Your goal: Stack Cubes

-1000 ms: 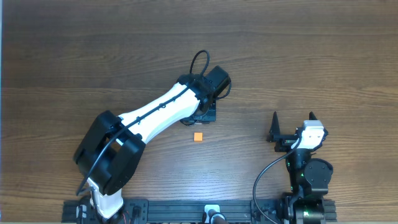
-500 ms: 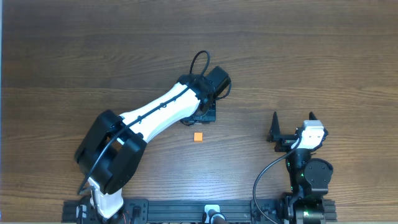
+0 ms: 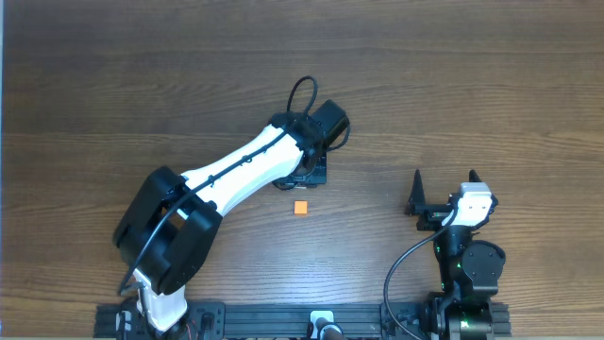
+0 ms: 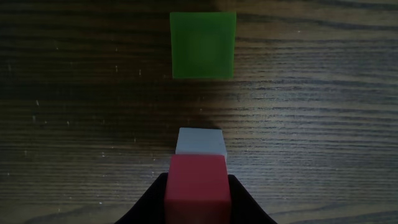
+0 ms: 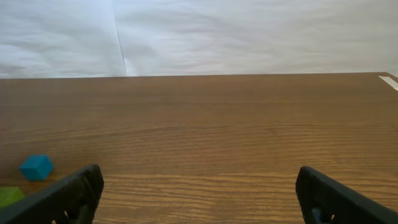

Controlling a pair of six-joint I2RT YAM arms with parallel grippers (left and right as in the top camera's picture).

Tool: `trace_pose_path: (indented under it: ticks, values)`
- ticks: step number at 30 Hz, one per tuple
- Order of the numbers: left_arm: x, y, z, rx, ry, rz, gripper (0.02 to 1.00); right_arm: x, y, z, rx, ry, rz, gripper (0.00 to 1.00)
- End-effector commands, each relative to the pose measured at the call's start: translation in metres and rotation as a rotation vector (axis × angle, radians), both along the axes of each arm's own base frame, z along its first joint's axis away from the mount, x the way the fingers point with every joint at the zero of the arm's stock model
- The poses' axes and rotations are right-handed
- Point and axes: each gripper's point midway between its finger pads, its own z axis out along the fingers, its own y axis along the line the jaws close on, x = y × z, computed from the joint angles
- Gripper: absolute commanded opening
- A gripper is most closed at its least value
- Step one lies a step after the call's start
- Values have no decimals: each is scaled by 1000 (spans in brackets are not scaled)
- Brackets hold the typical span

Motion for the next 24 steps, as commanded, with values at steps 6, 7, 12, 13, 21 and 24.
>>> trace_pose_path:
  ticks: [6,7,12,13,21,24]
  values:
    - [8,1,0,12,-16,5,38,0,0,-1,-1,-5,3,993]
    - [8,1,0,11,-17,5,40,0,0,-1,-1,-5,3,993]
    - [7,1,0,12,-16,5,194,0,0,-1,-1,-5,3,991]
    - [7,1,0,12,-16,5,235,0,0,-1,-1,-5,3,993]
    - [8,1,0,12,-17,5,345,0,0,-1,-1,-5,3,993]
    - [8,1,0,12,-17,5,358,0,0,-1,-1,-5,3,991]
